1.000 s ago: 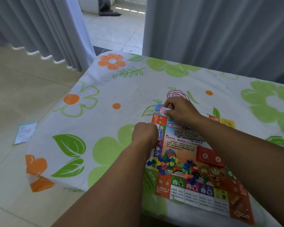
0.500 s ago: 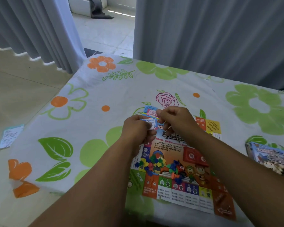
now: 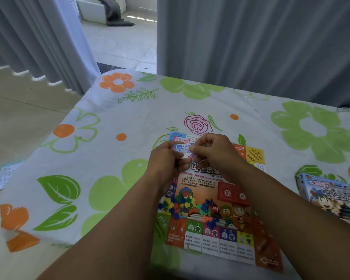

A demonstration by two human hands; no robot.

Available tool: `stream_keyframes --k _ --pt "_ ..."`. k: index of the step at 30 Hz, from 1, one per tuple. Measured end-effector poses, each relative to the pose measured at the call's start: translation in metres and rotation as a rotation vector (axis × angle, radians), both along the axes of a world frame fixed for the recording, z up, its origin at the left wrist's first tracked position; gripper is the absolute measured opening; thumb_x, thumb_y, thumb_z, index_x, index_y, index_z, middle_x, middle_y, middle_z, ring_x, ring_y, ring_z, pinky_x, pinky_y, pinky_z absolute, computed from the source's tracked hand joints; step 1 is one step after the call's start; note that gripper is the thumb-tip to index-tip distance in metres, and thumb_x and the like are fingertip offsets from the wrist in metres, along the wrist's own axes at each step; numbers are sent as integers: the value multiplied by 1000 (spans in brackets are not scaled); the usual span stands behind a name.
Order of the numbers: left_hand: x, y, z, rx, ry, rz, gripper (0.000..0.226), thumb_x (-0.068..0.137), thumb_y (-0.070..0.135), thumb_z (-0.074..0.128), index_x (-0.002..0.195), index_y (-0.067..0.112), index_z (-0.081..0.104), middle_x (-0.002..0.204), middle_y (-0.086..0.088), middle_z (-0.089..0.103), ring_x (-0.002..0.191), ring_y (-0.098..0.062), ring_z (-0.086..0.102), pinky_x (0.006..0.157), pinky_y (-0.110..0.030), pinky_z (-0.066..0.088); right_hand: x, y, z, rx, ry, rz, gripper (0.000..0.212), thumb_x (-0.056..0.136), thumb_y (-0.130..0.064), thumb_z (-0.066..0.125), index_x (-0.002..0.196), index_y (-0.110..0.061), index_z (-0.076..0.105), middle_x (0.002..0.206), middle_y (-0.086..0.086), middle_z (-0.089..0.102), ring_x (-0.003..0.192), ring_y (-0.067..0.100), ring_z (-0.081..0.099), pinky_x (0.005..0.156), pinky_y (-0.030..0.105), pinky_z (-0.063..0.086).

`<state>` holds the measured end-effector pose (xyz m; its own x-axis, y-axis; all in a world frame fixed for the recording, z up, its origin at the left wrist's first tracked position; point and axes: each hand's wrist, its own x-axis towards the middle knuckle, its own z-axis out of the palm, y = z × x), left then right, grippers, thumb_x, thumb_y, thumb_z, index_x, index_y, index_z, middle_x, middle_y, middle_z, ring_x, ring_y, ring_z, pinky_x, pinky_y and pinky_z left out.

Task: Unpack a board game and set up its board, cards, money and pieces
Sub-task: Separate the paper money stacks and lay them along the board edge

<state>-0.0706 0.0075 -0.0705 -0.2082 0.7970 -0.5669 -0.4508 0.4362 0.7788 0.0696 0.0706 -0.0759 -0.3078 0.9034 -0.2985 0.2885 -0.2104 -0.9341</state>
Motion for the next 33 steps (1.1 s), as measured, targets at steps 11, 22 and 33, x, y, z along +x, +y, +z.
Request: stream_keyframes --k 11,22,33 --pt "11 6 -8 -18 57 59 14 100 4 50 104 7 63 83 -14 70 61 -18 62 55 -27 55 13 15 -10 -113 63 -122 14 88 -7 74 92 0 63 75 12 66 61 18 64 58 33 58" --pt "7 6 -23 -40 169 38 12 100 12 54 98 6 64 69 -12 67 58 -20 57 55 -29 51 17 31 -31 76 -219 -313 13 88 -6 73 91 -6 61 79 15 68 56 18 64 57 39 61" --pt "3 6 -28 -32 199 8 15 98 21 61 98 7 64 71 -13 68 53 -17 57 53 -29 52 16 34 -38 217 -513 -310 20 88 -25 74 96 -12 61 97 3 65 91 23 63 71 33 47"
